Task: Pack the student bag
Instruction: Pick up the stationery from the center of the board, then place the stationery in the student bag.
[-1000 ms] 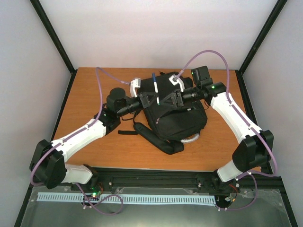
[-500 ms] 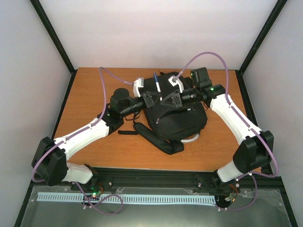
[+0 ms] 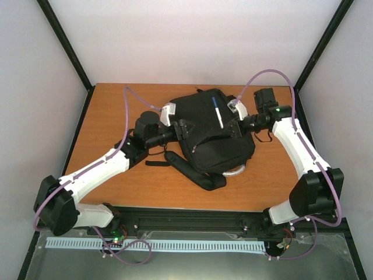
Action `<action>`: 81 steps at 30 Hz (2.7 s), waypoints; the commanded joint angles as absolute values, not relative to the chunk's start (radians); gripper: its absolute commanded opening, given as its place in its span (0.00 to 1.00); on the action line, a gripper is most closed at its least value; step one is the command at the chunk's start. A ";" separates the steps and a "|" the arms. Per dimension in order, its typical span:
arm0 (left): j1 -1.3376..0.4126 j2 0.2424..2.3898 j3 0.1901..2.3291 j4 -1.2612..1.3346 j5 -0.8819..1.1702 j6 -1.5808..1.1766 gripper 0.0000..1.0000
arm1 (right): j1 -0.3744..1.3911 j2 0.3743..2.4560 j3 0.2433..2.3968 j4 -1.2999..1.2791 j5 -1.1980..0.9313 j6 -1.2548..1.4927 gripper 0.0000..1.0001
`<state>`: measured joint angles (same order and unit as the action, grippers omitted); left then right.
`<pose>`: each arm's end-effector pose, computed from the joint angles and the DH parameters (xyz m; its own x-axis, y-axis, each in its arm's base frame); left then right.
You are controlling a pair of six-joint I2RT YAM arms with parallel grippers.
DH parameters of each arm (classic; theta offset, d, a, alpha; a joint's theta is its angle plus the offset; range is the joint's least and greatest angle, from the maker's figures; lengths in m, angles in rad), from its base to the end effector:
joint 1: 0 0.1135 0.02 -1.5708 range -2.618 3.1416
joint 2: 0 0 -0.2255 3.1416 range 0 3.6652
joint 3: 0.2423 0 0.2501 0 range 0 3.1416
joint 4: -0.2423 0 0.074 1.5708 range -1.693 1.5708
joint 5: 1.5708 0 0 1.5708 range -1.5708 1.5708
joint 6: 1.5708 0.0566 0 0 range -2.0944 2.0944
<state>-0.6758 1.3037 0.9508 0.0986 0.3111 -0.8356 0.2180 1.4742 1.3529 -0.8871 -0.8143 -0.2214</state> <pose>0.2488 -0.2217 0.2712 -0.7448 -0.3079 -0.5921 0.4089 0.4906 -0.7695 0.2905 0.1065 0.2727 -0.6901 -0.3072 -0.6553 -0.6956 0.5318 0.4831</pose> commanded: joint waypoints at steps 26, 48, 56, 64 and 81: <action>-0.683 1.522 0.983 -0.270 0.163 -0.747 0.64 | 0.186 1.733 1.299 -1.361 -0.418 -0.467 0.03; -0.683 1.514 0.953 -0.281 0.165 -0.748 0.65 | 0.236 1.956 1.582 -1.194 -0.544 -0.311 0.03; -0.683 1.498 0.956 -0.298 0.163 -0.745 0.65 | 0.235 1.979 1.597 -1.050 -0.577 -0.263 0.05; -0.683 1.484 0.939 -0.305 0.156 -0.733 0.65 | 0.234 1.889 1.536 -1.049 -0.575 -0.286 0.34; -0.683 1.455 0.897 -0.299 0.155 -0.748 0.65 | 0.224 1.811 1.388 -0.984 -0.507 -0.317 0.05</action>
<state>-0.6758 1.4857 0.9028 -0.2932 0.1631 -0.7544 0.2287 1.8000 1.3949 -1.0355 -0.5068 -0.3260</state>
